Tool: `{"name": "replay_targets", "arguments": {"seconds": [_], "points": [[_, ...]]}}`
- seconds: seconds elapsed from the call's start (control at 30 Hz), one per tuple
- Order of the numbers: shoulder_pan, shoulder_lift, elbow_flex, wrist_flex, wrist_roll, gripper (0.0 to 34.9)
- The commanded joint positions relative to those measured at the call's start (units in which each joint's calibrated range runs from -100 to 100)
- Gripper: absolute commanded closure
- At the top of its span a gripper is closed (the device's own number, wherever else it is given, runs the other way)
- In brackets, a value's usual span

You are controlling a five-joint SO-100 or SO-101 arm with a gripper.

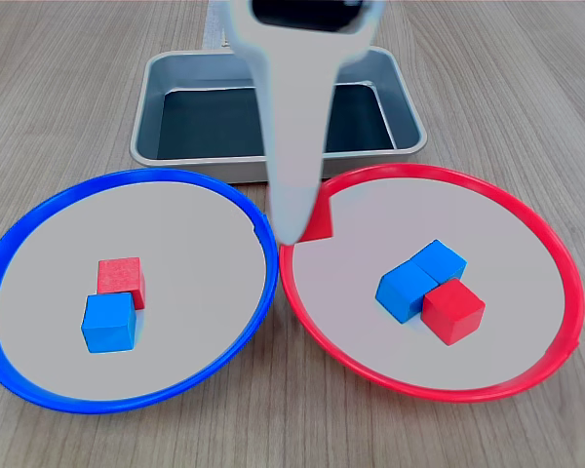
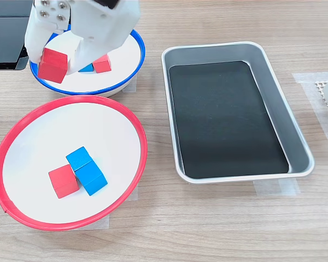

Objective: Relocate any misplaced blocks to their matching dishes.

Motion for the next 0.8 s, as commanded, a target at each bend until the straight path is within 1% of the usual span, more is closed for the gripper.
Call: {"name": "replay_targets", "arguments": {"seconds": [0.0, 0.1, 0.23, 0.47, 0.77], "points": [[-5.1, -3.7, 0.1, 1.2, 1.5, 34.6], [-8.2, -4.0, 3.5, 1.7, 2.3, 34.6], [-10.1, -4.4, 8.2, 1.5, 2.7, 34.6], [-9.8, -3.7, 12.7, 0.8, 3.7, 34.6], [-8.6, -1.5, 13.1, -0.7, 5.0, 34.6]]}}
